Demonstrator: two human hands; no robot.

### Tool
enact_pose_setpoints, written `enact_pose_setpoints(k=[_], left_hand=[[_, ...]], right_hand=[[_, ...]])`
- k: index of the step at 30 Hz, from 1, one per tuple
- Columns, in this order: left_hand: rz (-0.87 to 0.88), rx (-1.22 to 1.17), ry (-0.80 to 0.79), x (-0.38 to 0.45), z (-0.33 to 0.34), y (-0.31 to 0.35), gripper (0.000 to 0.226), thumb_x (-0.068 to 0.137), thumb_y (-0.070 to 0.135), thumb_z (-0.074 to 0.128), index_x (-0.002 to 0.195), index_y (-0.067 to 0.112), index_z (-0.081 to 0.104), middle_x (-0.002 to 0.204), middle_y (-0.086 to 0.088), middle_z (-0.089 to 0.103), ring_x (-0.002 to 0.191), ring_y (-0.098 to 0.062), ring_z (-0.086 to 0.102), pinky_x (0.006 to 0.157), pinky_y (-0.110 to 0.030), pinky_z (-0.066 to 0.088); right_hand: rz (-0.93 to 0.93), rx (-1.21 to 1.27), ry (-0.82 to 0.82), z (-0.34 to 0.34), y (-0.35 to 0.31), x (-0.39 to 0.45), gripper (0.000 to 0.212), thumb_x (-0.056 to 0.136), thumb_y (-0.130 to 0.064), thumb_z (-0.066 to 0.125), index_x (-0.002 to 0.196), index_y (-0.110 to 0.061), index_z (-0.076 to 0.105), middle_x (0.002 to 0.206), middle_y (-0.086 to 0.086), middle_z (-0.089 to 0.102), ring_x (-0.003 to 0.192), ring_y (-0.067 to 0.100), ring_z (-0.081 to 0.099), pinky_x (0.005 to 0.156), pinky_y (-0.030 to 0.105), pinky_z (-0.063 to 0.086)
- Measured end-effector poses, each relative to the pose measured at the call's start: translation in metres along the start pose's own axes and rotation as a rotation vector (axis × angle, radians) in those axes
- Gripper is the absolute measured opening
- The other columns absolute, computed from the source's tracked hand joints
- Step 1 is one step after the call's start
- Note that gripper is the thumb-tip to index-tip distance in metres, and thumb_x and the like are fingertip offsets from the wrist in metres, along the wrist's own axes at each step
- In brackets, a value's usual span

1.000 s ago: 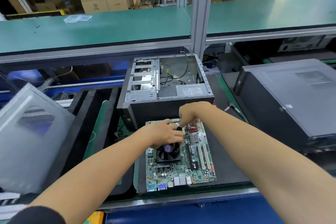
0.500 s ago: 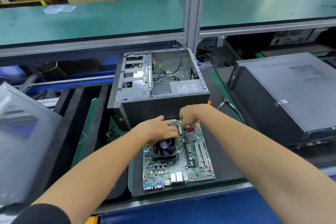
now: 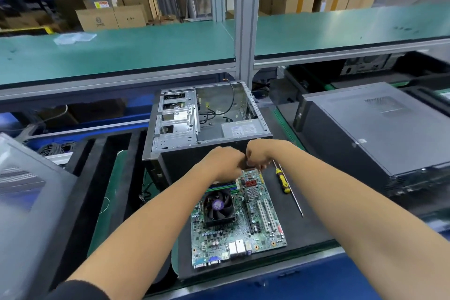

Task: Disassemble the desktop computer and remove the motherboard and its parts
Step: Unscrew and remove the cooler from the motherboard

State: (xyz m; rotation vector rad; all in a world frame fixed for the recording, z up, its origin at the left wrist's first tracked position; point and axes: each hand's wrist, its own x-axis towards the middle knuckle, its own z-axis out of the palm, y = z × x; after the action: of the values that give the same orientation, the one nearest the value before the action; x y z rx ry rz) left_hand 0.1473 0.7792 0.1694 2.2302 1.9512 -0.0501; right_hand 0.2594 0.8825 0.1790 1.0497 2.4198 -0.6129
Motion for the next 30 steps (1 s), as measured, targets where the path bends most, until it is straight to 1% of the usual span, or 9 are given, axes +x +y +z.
enact_pose_setpoints(k=[1,3,7,10,14,20,24,27,30], left_hand=[[-0.041,-0.064,0.016,0.004,0.000,0.003,0.005,0.082,0.020,0.052,0.079,0.017,0.052,0.077,0.000,0.053,0.084,-0.027,0.057,0.063,-0.033,0.039],[-0.090,-0.184,0.044,0.016,0.003,0.015,0.014,0.083,0.020,0.051,0.090,0.014,0.062,0.091,-0.005,0.064,0.087,-0.028,0.060,0.068,-0.036,0.049],[-0.118,-0.267,0.011,0.043,0.022,0.041,0.020,0.083,0.017,0.051,0.096,0.010,0.063,0.097,-0.009,0.065,0.084,-0.029,0.061,0.074,-0.042,0.054],[-0.146,-0.307,-0.010,0.071,0.034,0.053,0.017,0.082,0.016,0.050,0.091,0.006,0.061,0.093,-0.012,0.063,0.081,-0.031,0.060,0.070,-0.042,0.053],[-0.208,-0.396,-0.066,0.107,0.052,0.067,0.015,0.084,0.018,0.055,0.073,0.008,0.053,0.080,-0.011,0.061,0.080,-0.034,0.061,0.064,-0.037,0.047],[-0.376,-0.462,-0.066,0.151,0.082,0.083,0.015,0.084,0.019,0.059,0.084,0.005,0.057,0.094,-0.016,0.066,0.086,-0.034,0.062,0.071,-0.039,0.051],[-0.483,-0.471,-0.081,0.166,0.103,0.087,0.030,0.083,0.025,0.063,0.106,0.006,0.060,0.105,-0.015,0.066,0.094,-0.034,0.062,0.074,-0.039,0.052],[-0.565,-0.492,-0.086,0.172,0.118,0.089,0.046,0.082,0.030,0.067,0.117,0.003,0.052,0.115,-0.016,0.062,0.104,-0.037,0.060,0.082,-0.042,0.052],[-0.592,-0.493,-0.079,0.176,0.122,0.090,0.044,0.084,0.030,0.066,0.116,0.003,0.053,0.114,-0.017,0.062,0.102,-0.037,0.061,0.080,-0.041,0.052]], right_hand=[[0.018,0.020,0.039,-0.002,0.005,-0.003,0.017,0.091,-0.014,0.057,0.078,-0.007,0.064,0.069,0.007,0.068,0.054,0.018,0.062,0.048,0.021,0.047],[0.062,0.043,0.113,-0.004,0.020,-0.010,0.019,0.089,-0.012,0.054,0.078,-0.004,0.067,0.072,0.010,0.071,0.058,0.021,0.064,0.049,0.022,0.049],[0.152,0.066,0.227,-0.007,0.057,-0.017,0.026,0.087,-0.011,0.050,0.072,0.001,0.068,0.076,0.018,0.073,0.067,0.027,0.066,0.072,0.035,0.058],[0.167,0.097,0.257,-0.010,0.084,-0.011,0.028,0.090,-0.013,0.050,0.072,0.001,0.066,0.076,0.021,0.072,0.069,0.030,0.067,0.076,0.036,0.058],[0.152,0.076,0.189,-0.011,0.115,0.004,0.035,0.093,-0.020,0.052,0.079,0.005,0.073,0.077,0.019,0.073,0.070,0.029,0.067,0.076,0.034,0.057],[0.095,0.002,0.090,-0.001,0.142,0.033,0.017,0.083,-0.006,0.054,0.069,-0.003,0.062,0.075,0.017,0.071,0.064,0.030,0.065,0.067,0.036,0.057],[0.062,-0.069,-0.001,0.014,0.148,0.046,0.025,0.085,-0.009,0.052,0.061,-0.009,0.054,0.057,0.009,0.058,0.054,0.026,0.056,0.047,0.025,0.042],[0.038,-0.062,-0.057,0.022,0.151,0.049,0.025,0.085,-0.007,0.048,0.061,-0.009,0.056,0.052,0.006,0.055,0.046,0.019,0.054,0.040,0.018,0.038],[0.021,-0.004,-0.119,0.027,0.153,0.053,0.024,0.087,-0.004,0.044,0.076,-0.001,0.066,0.061,0.010,0.062,0.046,0.020,0.056,0.044,0.021,0.044]])
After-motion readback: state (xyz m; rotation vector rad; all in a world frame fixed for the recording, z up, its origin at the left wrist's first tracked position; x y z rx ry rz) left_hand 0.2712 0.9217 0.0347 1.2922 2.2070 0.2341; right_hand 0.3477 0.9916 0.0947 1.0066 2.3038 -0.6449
